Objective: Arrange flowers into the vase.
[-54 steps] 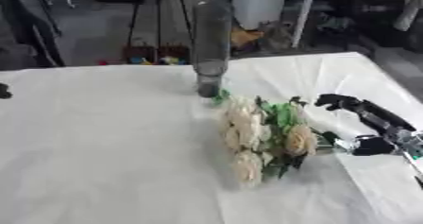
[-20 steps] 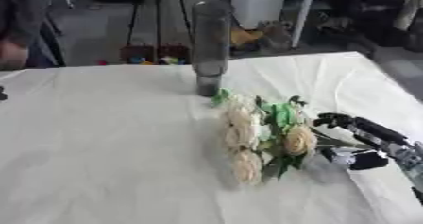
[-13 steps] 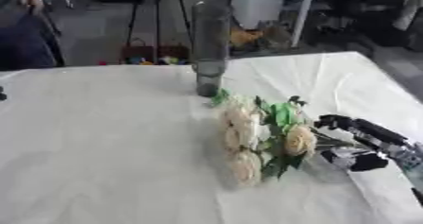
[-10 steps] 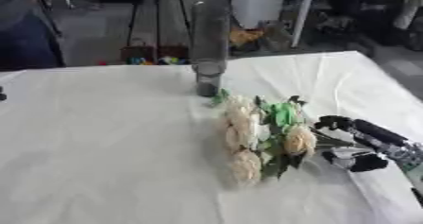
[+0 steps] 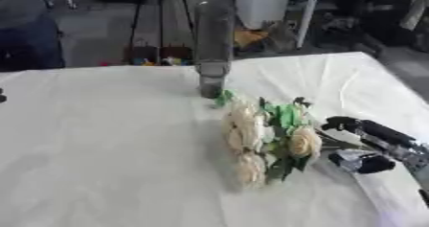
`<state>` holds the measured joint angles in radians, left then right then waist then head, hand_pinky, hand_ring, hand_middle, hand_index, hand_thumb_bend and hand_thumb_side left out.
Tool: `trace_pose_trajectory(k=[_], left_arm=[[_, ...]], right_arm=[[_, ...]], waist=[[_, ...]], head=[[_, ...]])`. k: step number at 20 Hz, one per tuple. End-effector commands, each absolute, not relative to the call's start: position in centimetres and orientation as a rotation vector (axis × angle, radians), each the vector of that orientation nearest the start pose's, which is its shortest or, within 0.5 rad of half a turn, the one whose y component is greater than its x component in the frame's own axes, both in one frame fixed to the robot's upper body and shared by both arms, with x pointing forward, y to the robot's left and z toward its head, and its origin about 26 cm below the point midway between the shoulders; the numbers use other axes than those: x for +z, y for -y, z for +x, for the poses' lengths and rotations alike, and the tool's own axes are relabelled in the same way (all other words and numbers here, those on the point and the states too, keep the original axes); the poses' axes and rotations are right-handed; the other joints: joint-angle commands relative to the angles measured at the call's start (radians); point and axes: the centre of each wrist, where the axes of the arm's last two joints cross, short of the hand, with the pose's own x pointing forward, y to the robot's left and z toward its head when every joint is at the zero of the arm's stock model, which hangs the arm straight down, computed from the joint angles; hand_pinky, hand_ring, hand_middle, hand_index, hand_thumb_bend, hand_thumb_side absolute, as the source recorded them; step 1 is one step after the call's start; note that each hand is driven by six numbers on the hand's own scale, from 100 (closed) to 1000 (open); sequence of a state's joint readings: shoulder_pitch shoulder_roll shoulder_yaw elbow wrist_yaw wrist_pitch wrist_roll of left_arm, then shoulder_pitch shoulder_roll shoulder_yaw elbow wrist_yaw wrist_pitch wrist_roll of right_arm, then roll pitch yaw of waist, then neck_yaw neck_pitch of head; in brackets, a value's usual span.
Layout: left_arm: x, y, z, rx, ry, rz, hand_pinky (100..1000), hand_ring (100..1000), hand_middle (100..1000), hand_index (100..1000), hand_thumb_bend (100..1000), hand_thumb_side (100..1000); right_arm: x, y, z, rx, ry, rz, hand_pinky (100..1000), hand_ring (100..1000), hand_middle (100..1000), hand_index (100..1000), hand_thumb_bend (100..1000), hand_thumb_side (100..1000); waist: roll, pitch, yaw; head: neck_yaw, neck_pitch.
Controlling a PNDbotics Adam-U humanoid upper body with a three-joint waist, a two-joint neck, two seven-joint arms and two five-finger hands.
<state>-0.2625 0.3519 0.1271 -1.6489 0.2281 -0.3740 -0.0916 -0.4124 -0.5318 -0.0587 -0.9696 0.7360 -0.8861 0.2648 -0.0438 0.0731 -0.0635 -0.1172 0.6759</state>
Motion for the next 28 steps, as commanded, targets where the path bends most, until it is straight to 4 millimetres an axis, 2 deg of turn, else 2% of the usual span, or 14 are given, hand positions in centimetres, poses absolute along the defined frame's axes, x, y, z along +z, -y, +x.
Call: trace_pose_trajectory(k=[1, 14, 15, 17, 28], left_arm=[[12.85, -33.2, 33.34, -0.221, 2.314, 0.061, 594, 594, 678, 679, 699, 621], [12.79, -33.23, 33.32, -0.219, 2.312, 0.062, 594, 594, 679, 679, 699, 622], [12.79, -33.22, 33.32, -0.218, 2.313, 0.061, 595, 594, 679, 679, 696, 623], [12.8, -33.21, 33.32, -0.217, 2.313, 0.061, 595, 594, 679, 674, 696, 623], [12.77, -33.22, 33.31, -0.215, 2.313, 0.06, 595, 593, 679, 673, 695, 624]], right_arm=[[4.42, 43.01, 36.79, 1.582, 1.67, -0.519, 805, 964, 815, 930, 327, 422], [4.2, 43.18, 36.82, 1.585, 1.663, -0.565, 802, 960, 814, 928, 328, 418], [4.21, 43.14, 36.89, 1.581, 1.663, -0.57, 797, 952, 808, 922, 286, 362], [4.28, 42.98, 37.09, 1.575, 1.659, -0.582, 796, 952, 807, 921, 276, 344], [4.36, 42.65, 37.53, 1.56, 1.653, -0.622, 793, 947, 801, 917, 269, 329]], waist=[[0.003, -0.008, -0.001], [0.004, -0.008, -0.001], [0.005, -0.008, -0.001], [0.006, -0.008, -0.001], [0.008, -0.006, 0.001]], head=[[-0.004, 0.005], [-0.005, 0.006], [-0.006, 0.006], [-0.007, 0.005], [-0.011, 0.005]])
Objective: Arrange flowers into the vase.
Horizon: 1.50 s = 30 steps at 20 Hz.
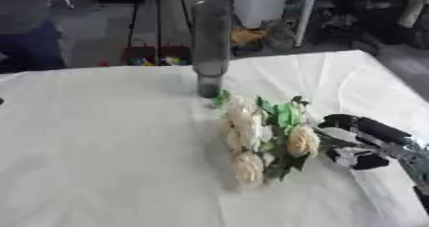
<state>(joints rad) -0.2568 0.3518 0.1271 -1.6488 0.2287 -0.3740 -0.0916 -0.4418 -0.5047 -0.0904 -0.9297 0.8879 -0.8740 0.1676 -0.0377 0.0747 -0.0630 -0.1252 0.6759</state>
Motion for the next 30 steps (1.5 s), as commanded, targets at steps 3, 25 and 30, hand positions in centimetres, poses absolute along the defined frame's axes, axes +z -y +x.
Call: trace_pose_trajectory(k=[3, 25, 30], left_arm=[[12.8, -33.2, 33.3, -0.215, 2.312, 0.06, 595, 593, 679, 673, 696, 624], [12.7, -33.3, 33.3, -0.216, 2.309, 0.059, 595, 591, 680, 673, 695, 626], [12.6, -33.3, 33.3, -0.215, 2.308, 0.059, 596, 591, 680, 673, 694, 626]], right_arm=[[4.3, 42.6, 37.6, 1.554, 1.649, -0.631, 793, 946, 801, 918, 267, 329], [3.4, 42.8, 37.6, 1.552, 1.585, -0.65, 780, 948, 800, 918, 244, 340], [3.4, 43.0, 37.5, 1.539, 1.543, -0.693, 715, 917, 768, 895, 232, 342]], waist=[[0.002, -0.007, 0.0], [0.004, -0.006, 0.002], [0.003, -0.005, 0.003]], head=[[-0.004, 0.005], [-0.008, 0.006], [-0.009, 0.006]])
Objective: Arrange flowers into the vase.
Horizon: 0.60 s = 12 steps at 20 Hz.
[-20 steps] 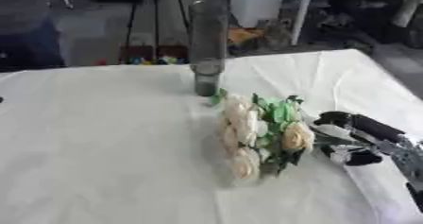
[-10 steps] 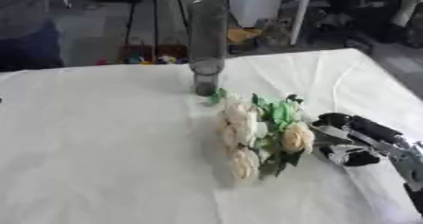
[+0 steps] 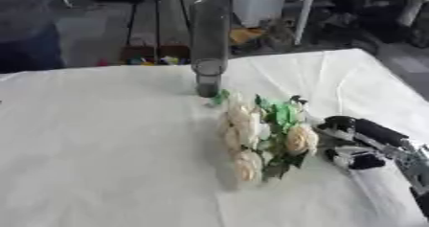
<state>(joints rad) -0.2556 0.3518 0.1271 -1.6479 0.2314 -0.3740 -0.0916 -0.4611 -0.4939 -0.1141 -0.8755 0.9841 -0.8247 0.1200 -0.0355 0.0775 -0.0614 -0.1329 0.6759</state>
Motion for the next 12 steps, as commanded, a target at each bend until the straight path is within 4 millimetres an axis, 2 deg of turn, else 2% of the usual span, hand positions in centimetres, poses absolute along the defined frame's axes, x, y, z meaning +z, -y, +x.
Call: trace_pose_trajectory(k=[1, 6, 12], left_arm=[[12.64, -33.28, 33.28, -0.216, 2.308, 0.059, 596, 591, 680, 673, 694, 626], [12.64, -33.27, 33.28, -0.216, 2.308, 0.058, 596, 591, 680, 673, 694, 626], [12.62, -33.29, 33.27, -0.216, 2.307, 0.058, 596, 591, 680, 673, 694, 626]], right_arm=[[3.36, 42.97, 37.52, 1.535, 1.535, -0.705, 712, 914, 766, 893, 232, 343], [3.24, 42.92, 37.52, 1.522, 1.519, -0.746, 640, 849, 688, 844, 223, 347], [3.15, 42.92, 37.52, 1.516, 1.521, -0.765, 615, 821, 646, 822, 222, 344]], waist=[[0.001, -0.008, 0.001], [-0.001, -0.007, 0.002], [-0.001, -0.006, 0.001]], head=[[-0.001, 0.006], [-0.002, 0.006], [-0.002, 0.007]])
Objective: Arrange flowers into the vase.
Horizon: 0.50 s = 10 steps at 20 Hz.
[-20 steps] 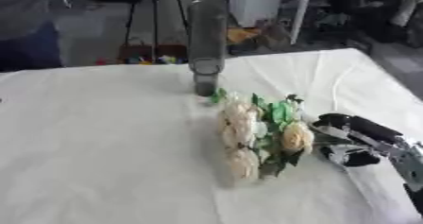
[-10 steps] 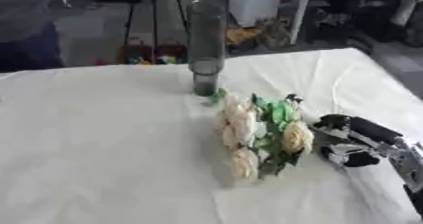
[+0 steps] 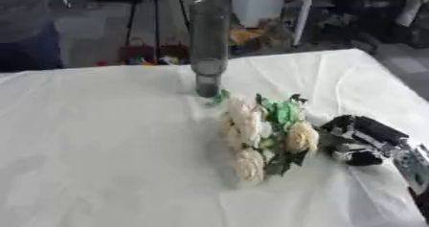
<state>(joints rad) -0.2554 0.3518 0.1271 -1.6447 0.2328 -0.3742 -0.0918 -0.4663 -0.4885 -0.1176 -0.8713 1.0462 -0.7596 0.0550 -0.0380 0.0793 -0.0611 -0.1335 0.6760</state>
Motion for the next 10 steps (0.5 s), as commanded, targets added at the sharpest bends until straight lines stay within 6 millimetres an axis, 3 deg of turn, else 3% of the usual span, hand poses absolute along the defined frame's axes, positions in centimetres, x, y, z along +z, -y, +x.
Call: trace_pose_trajectory(k=[1, 5, 10], left_arm=[[12.63, -33.3, 33.27, -0.216, 2.308, 0.059, 597, 591, 680, 673, 694, 626], [12.63, -33.32, 33.27, -0.214, 2.308, 0.059, 597, 590, 680, 673, 694, 626], [12.63, -33.32, 33.27, -0.215, 2.308, 0.059, 597, 590, 681, 673, 694, 627]], right_arm=[[3.14, 42.92, 37.52, 1.515, 1.522, -0.768, 615, 819, 644, 821, 222, 344], [3.14, 42.92, 37.51, 1.511, 1.525, -0.779, 592, 798, 611, 794, 224, 335], [3.18, 42.93, 37.51, 1.497, 1.535, -0.8, 518, 742, 470, 728, 224, 313]], waist=[[0.002, -0.008, 0.001], [0.003, -0.007, 0.0], [0.004, -0.006, -0.001]], head=[[-0.001, 0.006], [-0.001, 0.006], [-0.002, 0.006]])
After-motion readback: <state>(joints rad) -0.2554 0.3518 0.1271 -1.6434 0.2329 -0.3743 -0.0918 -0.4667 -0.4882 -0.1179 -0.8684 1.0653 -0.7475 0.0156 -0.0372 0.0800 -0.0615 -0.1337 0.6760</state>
